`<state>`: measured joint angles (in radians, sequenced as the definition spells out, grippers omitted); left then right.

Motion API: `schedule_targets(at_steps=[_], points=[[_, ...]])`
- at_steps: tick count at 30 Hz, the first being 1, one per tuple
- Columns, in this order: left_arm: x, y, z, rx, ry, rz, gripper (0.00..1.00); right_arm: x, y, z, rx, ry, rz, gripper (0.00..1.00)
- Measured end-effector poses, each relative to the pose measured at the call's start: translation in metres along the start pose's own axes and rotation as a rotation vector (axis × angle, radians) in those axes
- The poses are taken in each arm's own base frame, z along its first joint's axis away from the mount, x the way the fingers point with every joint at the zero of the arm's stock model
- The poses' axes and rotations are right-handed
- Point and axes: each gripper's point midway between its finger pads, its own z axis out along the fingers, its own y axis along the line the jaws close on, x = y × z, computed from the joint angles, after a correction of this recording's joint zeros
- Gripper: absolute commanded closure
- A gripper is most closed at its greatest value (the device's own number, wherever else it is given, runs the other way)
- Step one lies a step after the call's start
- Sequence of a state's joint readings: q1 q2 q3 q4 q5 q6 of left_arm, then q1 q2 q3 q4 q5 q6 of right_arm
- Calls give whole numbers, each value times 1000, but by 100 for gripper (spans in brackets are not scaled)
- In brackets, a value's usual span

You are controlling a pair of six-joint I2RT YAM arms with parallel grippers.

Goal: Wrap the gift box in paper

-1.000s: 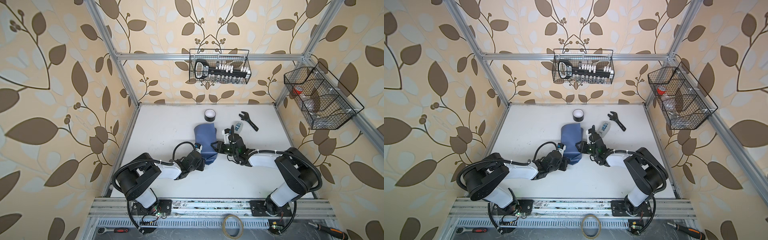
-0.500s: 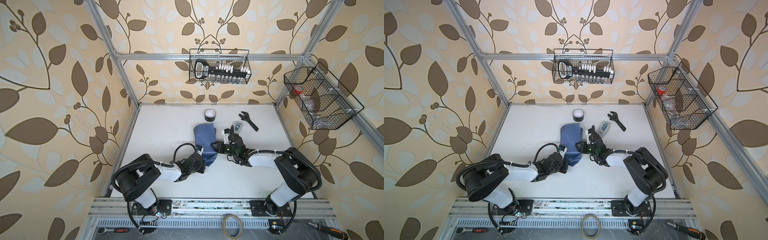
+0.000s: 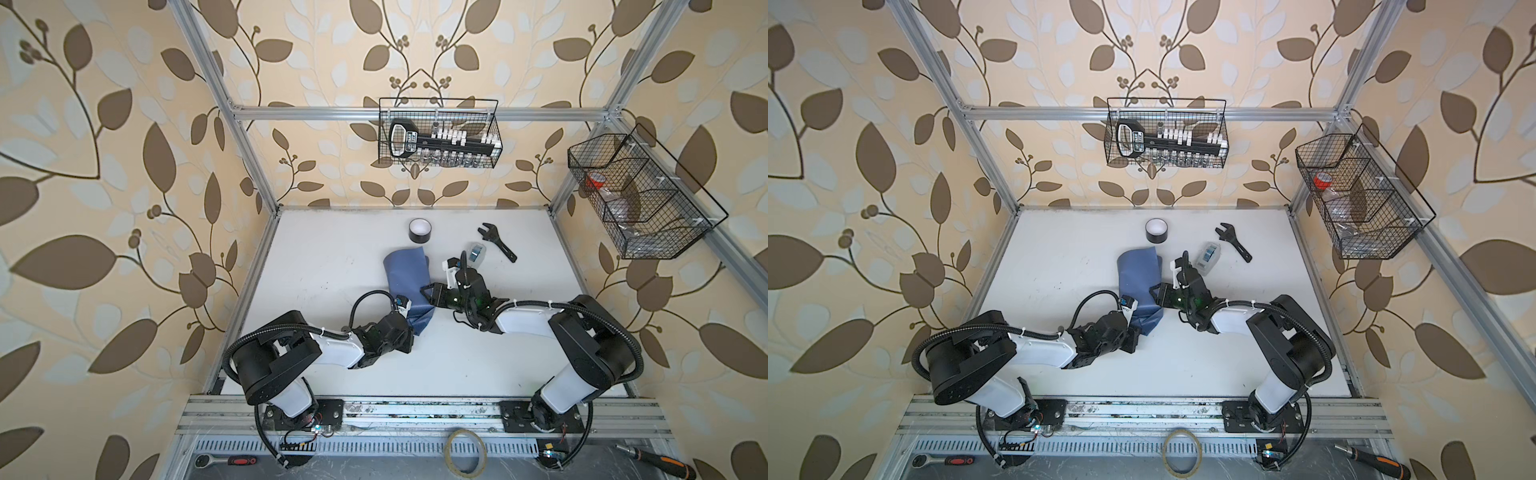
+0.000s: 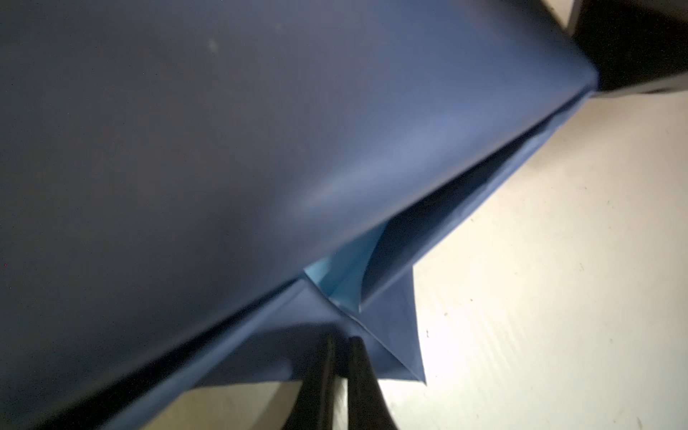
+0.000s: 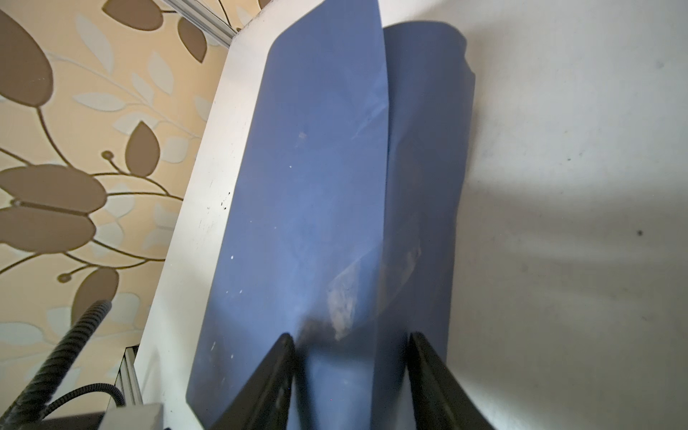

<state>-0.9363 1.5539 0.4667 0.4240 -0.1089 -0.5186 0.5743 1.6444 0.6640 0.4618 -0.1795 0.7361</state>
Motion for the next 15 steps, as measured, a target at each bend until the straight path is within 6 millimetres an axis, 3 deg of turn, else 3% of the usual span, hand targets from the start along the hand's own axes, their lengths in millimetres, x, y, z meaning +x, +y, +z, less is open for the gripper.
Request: schedule_targets(at_steps=[15], points=[[8,-12,-2,24,15,21,87,0,1,1,-4,-3,-1,50]])
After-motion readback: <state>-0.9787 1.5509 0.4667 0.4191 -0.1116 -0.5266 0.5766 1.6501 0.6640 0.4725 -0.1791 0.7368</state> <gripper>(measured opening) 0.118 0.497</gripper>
